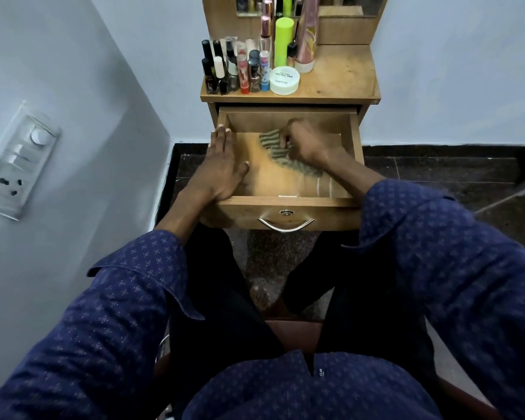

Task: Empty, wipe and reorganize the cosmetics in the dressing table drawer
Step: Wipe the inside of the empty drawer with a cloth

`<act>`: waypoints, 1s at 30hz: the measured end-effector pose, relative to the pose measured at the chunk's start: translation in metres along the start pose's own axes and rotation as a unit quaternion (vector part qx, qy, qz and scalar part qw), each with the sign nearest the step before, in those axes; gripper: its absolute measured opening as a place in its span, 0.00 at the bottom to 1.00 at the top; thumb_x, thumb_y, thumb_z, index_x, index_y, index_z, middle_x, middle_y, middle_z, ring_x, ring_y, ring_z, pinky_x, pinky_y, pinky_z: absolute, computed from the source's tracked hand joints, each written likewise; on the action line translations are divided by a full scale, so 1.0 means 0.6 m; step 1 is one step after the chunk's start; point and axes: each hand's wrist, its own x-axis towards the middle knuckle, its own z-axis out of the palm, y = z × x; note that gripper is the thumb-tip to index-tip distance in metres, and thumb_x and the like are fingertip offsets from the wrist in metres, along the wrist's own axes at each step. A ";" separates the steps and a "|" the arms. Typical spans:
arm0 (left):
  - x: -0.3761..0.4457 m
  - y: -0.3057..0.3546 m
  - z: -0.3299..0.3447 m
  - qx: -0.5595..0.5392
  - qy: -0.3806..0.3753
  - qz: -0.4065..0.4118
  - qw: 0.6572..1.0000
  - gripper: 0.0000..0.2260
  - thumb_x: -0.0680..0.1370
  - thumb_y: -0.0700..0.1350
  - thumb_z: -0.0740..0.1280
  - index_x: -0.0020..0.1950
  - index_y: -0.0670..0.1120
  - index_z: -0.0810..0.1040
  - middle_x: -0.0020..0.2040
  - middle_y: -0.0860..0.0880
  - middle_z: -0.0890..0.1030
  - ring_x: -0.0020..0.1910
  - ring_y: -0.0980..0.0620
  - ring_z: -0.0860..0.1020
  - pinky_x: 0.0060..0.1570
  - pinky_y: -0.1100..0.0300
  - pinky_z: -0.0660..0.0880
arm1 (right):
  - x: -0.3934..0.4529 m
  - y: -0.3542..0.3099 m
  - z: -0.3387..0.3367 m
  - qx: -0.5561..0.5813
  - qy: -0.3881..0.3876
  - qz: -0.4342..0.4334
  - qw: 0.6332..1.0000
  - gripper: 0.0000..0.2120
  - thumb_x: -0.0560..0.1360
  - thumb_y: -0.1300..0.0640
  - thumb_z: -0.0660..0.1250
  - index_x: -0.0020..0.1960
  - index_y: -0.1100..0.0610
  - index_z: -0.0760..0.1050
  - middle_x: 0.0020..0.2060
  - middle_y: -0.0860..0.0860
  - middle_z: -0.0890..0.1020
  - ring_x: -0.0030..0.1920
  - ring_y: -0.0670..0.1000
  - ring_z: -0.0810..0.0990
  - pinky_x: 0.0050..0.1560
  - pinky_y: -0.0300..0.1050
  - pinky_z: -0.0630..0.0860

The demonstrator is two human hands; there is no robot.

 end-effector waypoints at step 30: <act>0.005 0.010 0.011 -0.005 0.021 -0.005 1.000 0.37 0.87 0.54 0.59 0.85 0.40 0.41 0.86 0.43 0.39 0.85 0.42 0.45 0.82 0.46 0.51 | -0.053 0.014 -0.005 -0.150 0.051 0.182 0.970 0.05 0.80 0.65 0.68 0.55 0.63 0.81 0.51 0.58 0.84 0.52 0.58 0.85 0.48 0.48 0.80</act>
